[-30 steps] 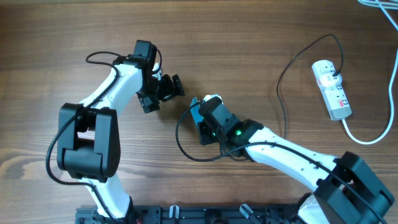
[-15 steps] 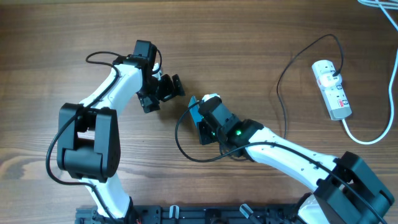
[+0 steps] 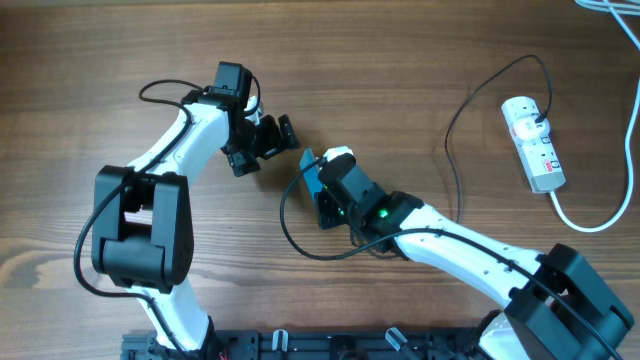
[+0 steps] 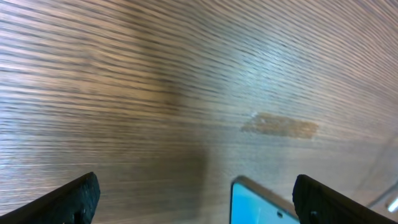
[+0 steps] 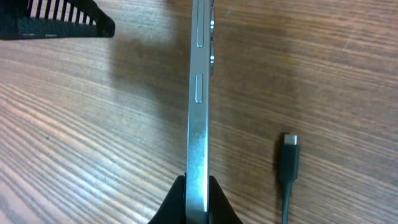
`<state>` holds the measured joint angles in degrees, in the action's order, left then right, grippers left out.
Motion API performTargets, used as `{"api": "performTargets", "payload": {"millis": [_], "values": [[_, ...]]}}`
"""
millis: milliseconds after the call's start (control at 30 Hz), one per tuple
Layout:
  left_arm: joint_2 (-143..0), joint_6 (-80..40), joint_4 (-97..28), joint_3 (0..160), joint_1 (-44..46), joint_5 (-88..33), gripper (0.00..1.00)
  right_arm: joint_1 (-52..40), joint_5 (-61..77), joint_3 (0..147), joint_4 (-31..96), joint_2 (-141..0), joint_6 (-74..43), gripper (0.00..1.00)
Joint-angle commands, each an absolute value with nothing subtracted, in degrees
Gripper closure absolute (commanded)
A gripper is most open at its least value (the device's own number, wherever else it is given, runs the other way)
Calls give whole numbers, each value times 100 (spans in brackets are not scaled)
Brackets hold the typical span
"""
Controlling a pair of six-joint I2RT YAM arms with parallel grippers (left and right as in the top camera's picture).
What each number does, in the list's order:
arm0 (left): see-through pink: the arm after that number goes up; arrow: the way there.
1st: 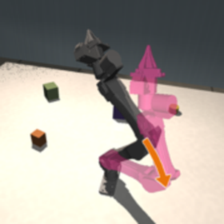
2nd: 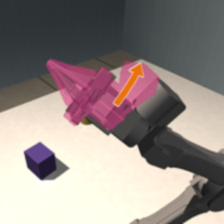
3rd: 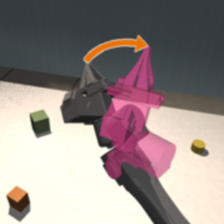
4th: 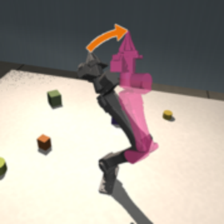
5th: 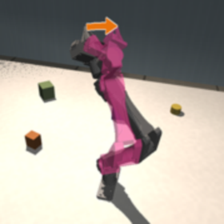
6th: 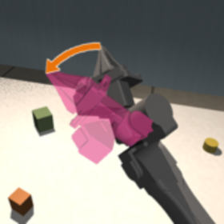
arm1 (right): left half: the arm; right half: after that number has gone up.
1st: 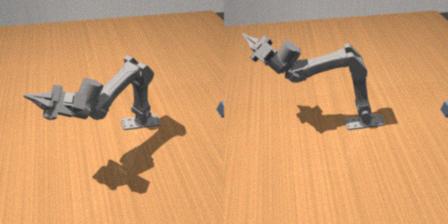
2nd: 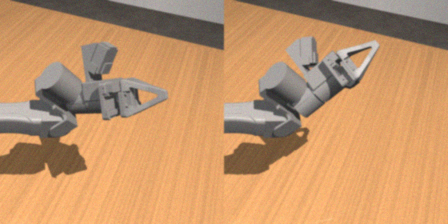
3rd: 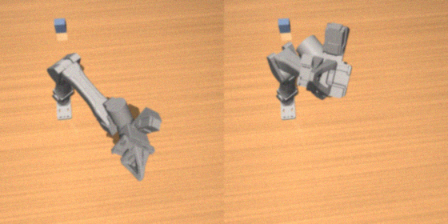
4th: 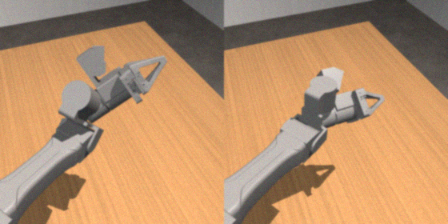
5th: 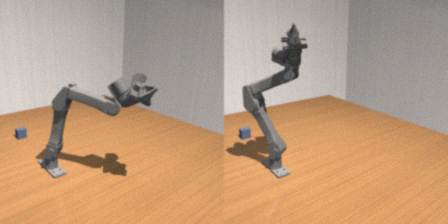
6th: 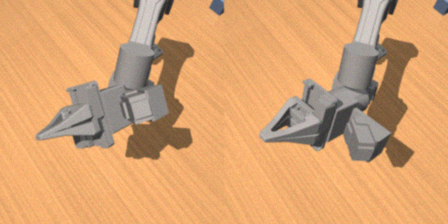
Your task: Plug charger to phone and switch on socket
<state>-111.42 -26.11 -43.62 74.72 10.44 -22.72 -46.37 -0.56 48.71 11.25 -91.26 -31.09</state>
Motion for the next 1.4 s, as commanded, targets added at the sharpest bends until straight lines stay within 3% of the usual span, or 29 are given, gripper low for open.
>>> {"api": "performTargets", "payload": {"millis": [0, 200, 300, 433, 633, 733, 900, 967, 1000, 1033, 1367], "values": [[-10956, -1835, -4322, 7426, 862, -3450, 0, -4609, -263, 4993, 792, -9030, -3009, 96], [-10650, -12, -4125, 7426, -340, -7721, 0, -3785, 1514, 4993, -150, -8549, -3603, 96], [-10650, 613, -4130, 7426, -672, -9028, 0, -3238, 2786, 4993, -910, -8377, -4163, 96], [-10639, 624, -4130, 7424, -611, -9037, 0, -2917, 3336, 4993, -1494, -8381, -4678, 96], [-10530, 589, -4084, 7426, -113, -9035, 12, -2902, 3336, 4993, -1673, -8403, -4746, 95], [-10530, 419, -3872, 7426, 54, -9032, 12, -2904, 3361, 4993, -1813, -8403, -4766, 96], [-10525, -1186, -2567, 7426, 176, -9032, 18, -2908, 3470, 4993, -1796, -8405, -4821, 96], [-10525, -2008, -1946, 7426, 176, -9035, 30, -2906, 3483, 4993, -1796, -8405, -4818, 96], [-10525, -2499, -1542, 7426, 185, -9032, 44, -2906, 3483, 4993, -1796, -8405, -4821, 96], [-10525, -2777, -1304, 7426, 198, -9032, 48, -2908, 3483, 4993, -1796, -8405, -4821, 96], [-10525, -4724, 825, 7426, 589, -9026, 49, -2906, 3483, 4993, -1726, -8405, -4974, 96]]}}
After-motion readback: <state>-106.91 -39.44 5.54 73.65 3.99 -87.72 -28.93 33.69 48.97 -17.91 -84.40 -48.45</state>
